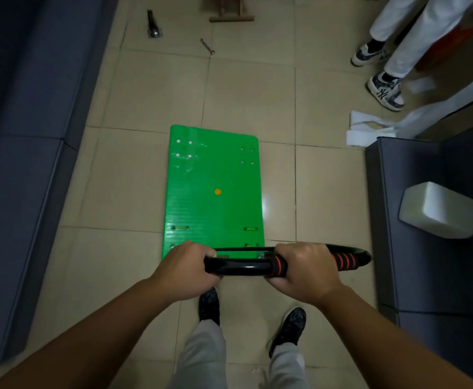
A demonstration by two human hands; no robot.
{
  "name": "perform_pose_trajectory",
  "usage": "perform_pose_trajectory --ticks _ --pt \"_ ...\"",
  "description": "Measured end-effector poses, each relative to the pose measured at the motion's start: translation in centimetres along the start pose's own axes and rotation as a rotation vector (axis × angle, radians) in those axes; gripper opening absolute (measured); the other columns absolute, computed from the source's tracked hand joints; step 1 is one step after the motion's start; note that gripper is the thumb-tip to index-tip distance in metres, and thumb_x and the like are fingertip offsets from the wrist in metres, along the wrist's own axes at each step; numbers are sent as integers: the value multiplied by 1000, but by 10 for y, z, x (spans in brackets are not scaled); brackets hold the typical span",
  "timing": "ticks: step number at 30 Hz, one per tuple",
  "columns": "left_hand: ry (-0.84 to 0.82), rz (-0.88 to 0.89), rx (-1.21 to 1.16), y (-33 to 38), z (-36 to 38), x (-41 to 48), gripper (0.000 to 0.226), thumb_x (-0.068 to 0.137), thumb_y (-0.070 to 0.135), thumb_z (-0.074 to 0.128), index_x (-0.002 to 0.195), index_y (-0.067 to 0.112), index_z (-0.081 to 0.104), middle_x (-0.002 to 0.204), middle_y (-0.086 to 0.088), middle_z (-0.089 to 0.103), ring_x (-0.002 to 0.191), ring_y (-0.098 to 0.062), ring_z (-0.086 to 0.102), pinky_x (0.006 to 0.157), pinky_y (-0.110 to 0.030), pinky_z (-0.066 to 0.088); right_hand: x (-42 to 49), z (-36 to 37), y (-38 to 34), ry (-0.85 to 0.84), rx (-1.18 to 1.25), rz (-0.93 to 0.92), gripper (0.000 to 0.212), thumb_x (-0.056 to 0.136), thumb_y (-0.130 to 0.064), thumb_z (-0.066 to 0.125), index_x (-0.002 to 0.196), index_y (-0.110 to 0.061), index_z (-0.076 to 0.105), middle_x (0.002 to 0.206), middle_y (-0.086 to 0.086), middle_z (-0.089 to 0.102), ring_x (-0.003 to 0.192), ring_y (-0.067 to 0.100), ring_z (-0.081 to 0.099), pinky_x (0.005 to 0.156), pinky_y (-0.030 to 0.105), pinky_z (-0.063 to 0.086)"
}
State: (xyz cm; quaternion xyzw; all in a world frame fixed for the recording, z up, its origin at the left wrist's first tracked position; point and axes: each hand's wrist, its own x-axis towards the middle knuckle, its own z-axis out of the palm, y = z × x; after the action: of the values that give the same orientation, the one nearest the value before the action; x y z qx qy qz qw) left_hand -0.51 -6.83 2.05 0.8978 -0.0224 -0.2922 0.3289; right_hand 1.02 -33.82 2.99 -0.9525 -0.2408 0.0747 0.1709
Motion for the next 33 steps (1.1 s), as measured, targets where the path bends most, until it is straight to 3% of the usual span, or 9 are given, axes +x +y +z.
perform_pose_trajectory --ticks 5,11,14,17,21,25,28,31,33 --pt "-37 77 299 60 6 -21 23 80 38 68 67 20 65 57 1 61 57 -18 58 45 -23 30 -50 4 23 -2 289 98 23 74 -47 69 66 -31 54 56 -18 52 50 -2 45 48 18 39" --pt "-136 134 564 86 41 -12 25 84 45 60 83 21 68 70 1 67 68 -23 62 58 -28 35 -91 37 51 -121 503 197 22 75 -40 70 67 -35 51 57 -23 46 51 -9 48 53 3 32" --pt "-233 162 559 88 77 -10 29 87 47 58 90 21 70 73 3 65 67 -21 57 61 -29 38 -115 53 66 -156 527 230 23 76 -41 66 64 -34 48 57 -23 46 53 -7 49 51 9 36" --pt "-249 110 495 83 98 2 29 86 47 58 87 21 71 70 5 60 66 -20 57 61 -31 46 -113 61 87 -188 490 213 20 75 -44 60 65 -35 45 59 -18 51 54 1 52 49 24 46" --pt "-114 181 462 86 108 33 32 78 48 56 82 20 71 69 -2 68 67 -26 64 57 -30 44 -95 58 119 -171 484 193 22 75 -42 62 65 -38 43 60 -17 50 57 4 52 52 21 38" --pt "-58 294 442 107 134 63 19 84 41 65 77 24 64 66 1 62 63 -25 61 57 -27 35 -106 61 154 -142 451 304 20 75 -27 75 69 -23 56 70 -11 53 71 4 51 64 23 37" --pt "18 340 459 120 161 86 19 84 41 64 76 25 61 66 3 61 58 -22 56 57 -27 34 -107 47 166 -154 358 308 23 73 -32 78 80 -27 57 81 -12 55 83 8 48 74 21 36" --pt "56 391 436 135 186 108 19 82 39 67 82 19 67 71 -3 68 63 -30 63 56 -28 36 -90 33 151 -207 202 181 20 78 -29 75 90 -24 60 85 -7 59 82 15 54 69 24 35" --pt "1 403 410 143 198 121 21 85 33 64 97 17 69 85 -4 71 76 -30 66 61 -32 42 -78 30 145 -312 92 208 20 85 -27 70 101 -20 60 91 -2 66 84 21 62 66 28 36"
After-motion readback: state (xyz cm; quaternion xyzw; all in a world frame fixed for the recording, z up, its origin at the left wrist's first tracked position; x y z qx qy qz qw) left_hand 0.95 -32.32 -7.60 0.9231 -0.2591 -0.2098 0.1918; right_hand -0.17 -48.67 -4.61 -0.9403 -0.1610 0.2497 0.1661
